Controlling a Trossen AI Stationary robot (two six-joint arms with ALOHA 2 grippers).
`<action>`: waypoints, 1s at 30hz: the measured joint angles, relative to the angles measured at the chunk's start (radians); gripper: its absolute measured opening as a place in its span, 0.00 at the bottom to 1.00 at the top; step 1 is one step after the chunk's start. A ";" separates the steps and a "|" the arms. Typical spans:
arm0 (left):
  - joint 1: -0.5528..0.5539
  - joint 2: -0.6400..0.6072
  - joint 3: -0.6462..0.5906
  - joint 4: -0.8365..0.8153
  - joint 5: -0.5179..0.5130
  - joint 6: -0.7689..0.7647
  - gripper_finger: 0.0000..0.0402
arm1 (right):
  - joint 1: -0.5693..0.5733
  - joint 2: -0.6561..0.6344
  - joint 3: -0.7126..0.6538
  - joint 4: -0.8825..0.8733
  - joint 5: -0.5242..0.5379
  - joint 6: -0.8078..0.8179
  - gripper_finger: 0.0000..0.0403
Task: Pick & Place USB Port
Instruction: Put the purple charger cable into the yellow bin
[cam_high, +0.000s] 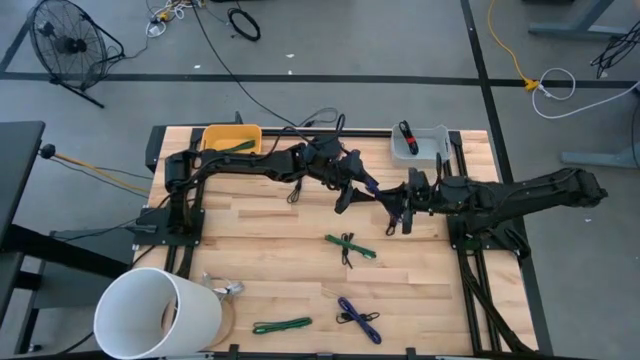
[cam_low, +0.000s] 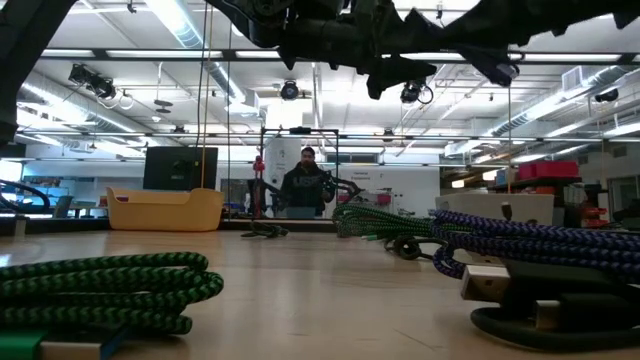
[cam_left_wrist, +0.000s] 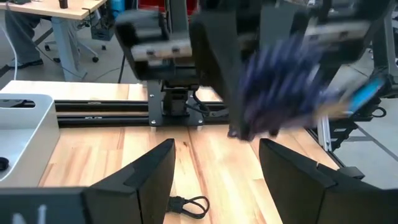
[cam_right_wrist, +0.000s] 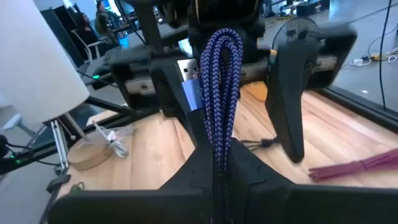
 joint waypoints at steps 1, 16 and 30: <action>0.000 0.000 0.000 -0.002 0.000 0.000 0.59 | 0.000 0.000 -0.008 0.006 0.005 0.000 0.04; 0.000 0.002 -0.001 0.006 0.000 0.000 0.59 | -0.001 0.001 -0.023 -0.013 0.040 -0.017 0.04; 0.000 -0.037 0.001 0.081 0.024 -0.007 0.59 | -0.002 0.002 -0.027 -0.011 0.042 -0.023 0.04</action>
